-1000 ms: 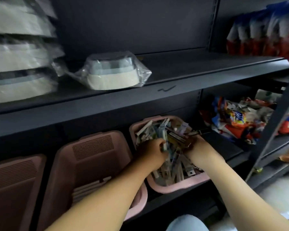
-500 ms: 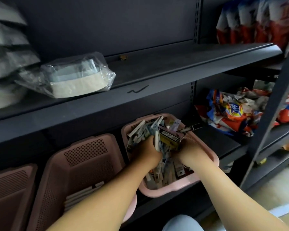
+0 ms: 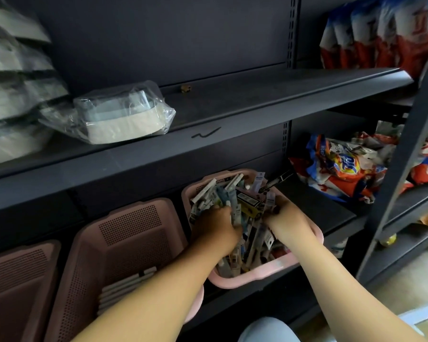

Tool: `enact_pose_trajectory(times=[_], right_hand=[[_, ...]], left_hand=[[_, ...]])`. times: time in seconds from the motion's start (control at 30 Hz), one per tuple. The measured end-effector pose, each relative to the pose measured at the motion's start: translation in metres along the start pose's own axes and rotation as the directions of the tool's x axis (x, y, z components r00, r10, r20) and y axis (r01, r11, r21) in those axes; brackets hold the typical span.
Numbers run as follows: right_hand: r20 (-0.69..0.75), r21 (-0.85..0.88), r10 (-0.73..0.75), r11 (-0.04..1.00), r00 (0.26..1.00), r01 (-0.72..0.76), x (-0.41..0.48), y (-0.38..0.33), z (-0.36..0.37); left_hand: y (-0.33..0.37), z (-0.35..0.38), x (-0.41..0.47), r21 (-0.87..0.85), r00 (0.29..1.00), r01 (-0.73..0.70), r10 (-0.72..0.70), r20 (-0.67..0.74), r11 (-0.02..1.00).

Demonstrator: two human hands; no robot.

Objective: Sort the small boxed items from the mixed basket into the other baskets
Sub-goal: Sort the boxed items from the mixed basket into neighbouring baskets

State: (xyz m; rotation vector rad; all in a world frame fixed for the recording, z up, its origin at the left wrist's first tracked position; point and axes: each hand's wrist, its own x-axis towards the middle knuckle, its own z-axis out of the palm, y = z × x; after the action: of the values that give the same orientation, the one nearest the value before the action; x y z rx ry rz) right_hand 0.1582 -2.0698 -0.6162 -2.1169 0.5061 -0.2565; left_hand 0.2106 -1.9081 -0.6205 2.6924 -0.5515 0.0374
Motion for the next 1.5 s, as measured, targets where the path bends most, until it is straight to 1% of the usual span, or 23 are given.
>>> enact_pose_trajectory(times=[0.1, 0.2, 0.3, 0.4, 0.5, 0.57, 0.7, 0.8, 0.9, 1.0, 1.17, 1.33, 1.5], right_hand=[[0.038, -0.080, 0.042, 0.996, 0.998, -0.039, -0.005, -0.003, -0.001], [0.016, -0.096, 0.031, 0.995, 0.999, -0.029, -0.010, -0.004, -0.007], [0.040, -0.142, 0.022, 0.990, 0.999, -0.016, -0.015, -0.006, -0.011], [0.053, -0.158, 0.015, 0.987, 0.999, -0.006, -0.017, -0.008, -0.015], [0.056, -0.186, 0.022, 0.982, 0.998, -0.011, -0.019, -0.008, -0.019], [0.059, -0.169, 0.031, 0.985, 0.998, -0.020, -0.020, -0.010, -0.021], [0.021, 0.007, 0.082, 0.997, 0.996, -0.082, -0.020, -0.012, -0.027], [-0.027, 0.123, 0.084, 0.989, 0.996, -0.080, -0.026, -0.015, -0.037], [-0.076, 0.158, 0.078, 0.985, 0.994, -0.065, -0.034, -0.020, -0.049], [-0.088, 0.204, 0.069, 0.978, 0.994, -0.050, -0.040, -0.023, -0.061], [-0.080, 0.133, -0.043, 0.990, 0.996, 0.053, -0.063, -0.034, -0.078], [-0.038, 0.088, -0.129, 0.987, 0.991, 0.132, -0.084, -0.047, -0.081], [-0.047, 0.035, -0.221, 0.974, 0.974, 0.223, -0.105, -0.070, -0.075]], left_hand=[[0.005, 0.001, 0.002, 0.068, 0.999, 0.047, -0.047, 0.003, 0.997], [0.007, 0.003, 0.007, 0.121, 0.992, 0.111, -0.117, 0.045, 0.987], [0.011, 0.001, 0.008, 0.165, 0.986, 0.130, -0.145, 0.080, 0.978], [0.010, -0.001, 0.007, 0.087, 0.988, 0.131, -0.138, 0.074, 0.988], [0.006, -0.003, 0.002, -0.053, 0.992, 0.113, -0.109, 0.069, 0.992], [0.003, -0.003, 0.001, -0.141, 0.993, 0.101, -0.090, 0.078, 0.985], [0.002, -0.006, -0.001, -0.276, 0.994, 0.097, -0.076, 0.084, 0.956], [0.002, -0.009, -0.003, -0.326, 0.994, 0.099, -0.076, 0.083, 0.940], [0.001, -0.015, -0.008, -0.336, 0.996, 0.086, -0.069, 0.064, 0.938], [0.001, -0.020, -0.011, -0.374, 0.998, 0.063, -0.050, 0.044, 0.925], [-0.002, -0.029, -0.017, -0.429, 0.999, 0.036, -0.026, 0.028, 0.902], [-0.013, -0.041, -0.028, -0.476, 1.000, -0.013, 0.015, 0.000, 0.879], [-0.037, -0.056, -0.039, -0.516, 1.000, -0.021, 0.006, -0.030, 0.857]])
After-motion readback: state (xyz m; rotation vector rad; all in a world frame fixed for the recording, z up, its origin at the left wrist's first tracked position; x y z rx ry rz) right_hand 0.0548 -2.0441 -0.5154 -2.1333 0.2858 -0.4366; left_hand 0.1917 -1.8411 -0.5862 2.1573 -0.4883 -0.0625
